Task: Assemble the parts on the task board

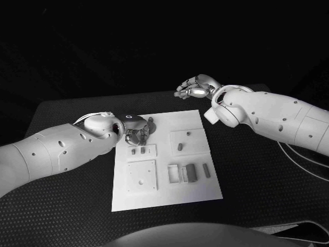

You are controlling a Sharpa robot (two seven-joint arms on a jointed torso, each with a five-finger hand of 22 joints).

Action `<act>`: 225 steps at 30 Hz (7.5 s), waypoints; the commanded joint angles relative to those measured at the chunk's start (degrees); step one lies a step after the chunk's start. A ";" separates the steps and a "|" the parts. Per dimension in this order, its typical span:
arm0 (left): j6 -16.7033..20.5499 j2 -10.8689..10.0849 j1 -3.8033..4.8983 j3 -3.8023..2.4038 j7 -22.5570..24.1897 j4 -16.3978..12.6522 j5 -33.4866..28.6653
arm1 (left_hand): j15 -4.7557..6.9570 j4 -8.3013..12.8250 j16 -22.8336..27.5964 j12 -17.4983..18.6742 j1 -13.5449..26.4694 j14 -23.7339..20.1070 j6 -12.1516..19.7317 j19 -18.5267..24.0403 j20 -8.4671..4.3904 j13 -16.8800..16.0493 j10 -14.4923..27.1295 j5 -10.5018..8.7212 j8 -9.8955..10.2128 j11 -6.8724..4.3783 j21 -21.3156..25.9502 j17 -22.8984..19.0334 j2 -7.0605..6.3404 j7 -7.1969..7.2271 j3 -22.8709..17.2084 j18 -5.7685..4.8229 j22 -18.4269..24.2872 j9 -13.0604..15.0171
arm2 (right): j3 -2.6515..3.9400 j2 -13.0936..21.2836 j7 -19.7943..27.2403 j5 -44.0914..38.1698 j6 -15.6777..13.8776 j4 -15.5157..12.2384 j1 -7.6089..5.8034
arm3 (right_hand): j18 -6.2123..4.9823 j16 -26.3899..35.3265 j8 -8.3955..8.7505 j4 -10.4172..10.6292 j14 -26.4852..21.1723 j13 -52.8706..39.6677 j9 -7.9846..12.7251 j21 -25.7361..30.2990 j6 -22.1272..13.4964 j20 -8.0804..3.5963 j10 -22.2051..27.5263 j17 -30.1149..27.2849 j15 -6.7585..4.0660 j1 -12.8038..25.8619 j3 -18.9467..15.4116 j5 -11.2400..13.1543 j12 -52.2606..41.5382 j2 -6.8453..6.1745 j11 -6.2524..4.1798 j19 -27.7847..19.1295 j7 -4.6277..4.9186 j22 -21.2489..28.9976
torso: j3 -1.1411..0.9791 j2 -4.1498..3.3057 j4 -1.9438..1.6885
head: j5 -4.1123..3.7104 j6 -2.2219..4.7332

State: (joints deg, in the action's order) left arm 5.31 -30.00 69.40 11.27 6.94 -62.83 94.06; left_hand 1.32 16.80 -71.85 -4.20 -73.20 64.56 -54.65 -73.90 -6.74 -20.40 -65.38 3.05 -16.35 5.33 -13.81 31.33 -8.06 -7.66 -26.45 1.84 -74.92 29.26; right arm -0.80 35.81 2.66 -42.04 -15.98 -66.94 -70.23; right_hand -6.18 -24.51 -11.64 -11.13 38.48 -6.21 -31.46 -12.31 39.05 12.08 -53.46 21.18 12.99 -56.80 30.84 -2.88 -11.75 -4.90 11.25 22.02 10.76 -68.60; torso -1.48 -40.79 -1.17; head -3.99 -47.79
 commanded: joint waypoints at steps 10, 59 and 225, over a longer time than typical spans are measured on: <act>4.20 -0.07 -0.14 0.08 2.08 0.16 -2.09 | -0.08 -0.08 -0.13 -0.32 -0.86 -0.03 1.11 -0.44 -0.08 -0.64 0.02 -0.25 0.49 -0.07 0.26 -0.14 0.25 -0.47 -0.10 3.96 -1.02 -0.01 | 0.01 -0.07 0.30 -0.04 0.73 0.03 0.09 | 0.66 0.24 -0.35 0.37 0.33 0.13 0.10 0.31 -0.37 0.07 -0.34 -0.06 -0.06 0.51 0.10 0.10 0.22 0.01 -0.04 -0.06 3.51 -0.08 | -0.01 -0.02 0.04 | -0.02 0.04; 2.87 3.36 -0.23 2.31 -1.80 2.30 8.78 | 0.15 0.07 -3.42 -13.49 -1.60 -1.56 -1.42 -0.20 -0.33 -9.81 7.56 -0.33 -0.74 -0.41 -1.19 0.74 -0.92 1.22 -2.42 3.88 -1.41 0.87 | 0.01 -0.26 0.10 -0.01 1.12 0.11 0.10 | 0.62 0.26 -0.42 0.53 0.38 0.31 0.18 0.44 -0.38 0.09 -0.43 -0.06 -0.07 0.58 0.06 0.10 0.24 0.08 -0.04 0.01 3.51 -0.17 | 0.02 -0.01 0.01 | -0.11 0.03; 8.69 -1.66 -0.22 1.52 4.57 2.38 -25.98 | 4.94 -3.74 -19.52 -75.31 6.31 -0.82 -0.84 -3.67 -5.27 -25.46 18.03 0.73 2.13 -5.30 -19.85 8.57 6.83 1.24 -3.15 4.05 -1.16 -3.28 | -0.01 -0.32 0.00 0.36 1.23 0.36 0.28 | 0.35 0.35 -0.82 1.75 0.58 1.26 0.64 1.28 -0.44 0.16 -0.80 -0.04 -0.15 1.15 -0.11 0.10 0.34 0.14 -0.09 0.36 3.48 -0.58 | -0.03 -0.01 0.06 | -0.39 -0.11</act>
State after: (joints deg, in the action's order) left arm 11.61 -31.54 69.12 12.84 9.28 -60.37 77.50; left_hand 6.44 13.26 -91.58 -79.40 -67.13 63.39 -55.61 -77.40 -12.26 -45.92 -47.10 3.92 -14.12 -0.12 -33.56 39.86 -1.39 -6.20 -29.41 3.08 -74.94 26.02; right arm -0.82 35.53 2.35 -41.63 -15.31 -66.58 -69.97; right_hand -6.18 -24.51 -12.31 -9.71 38.66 -5.01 -30.89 -11.41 39.05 12.08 -53.86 21.19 12.82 -55.96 30.84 -2.88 -11.75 -4.67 11.26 22.02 10.76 -69.12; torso -1.46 -40.79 -1.18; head -4.77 -47.93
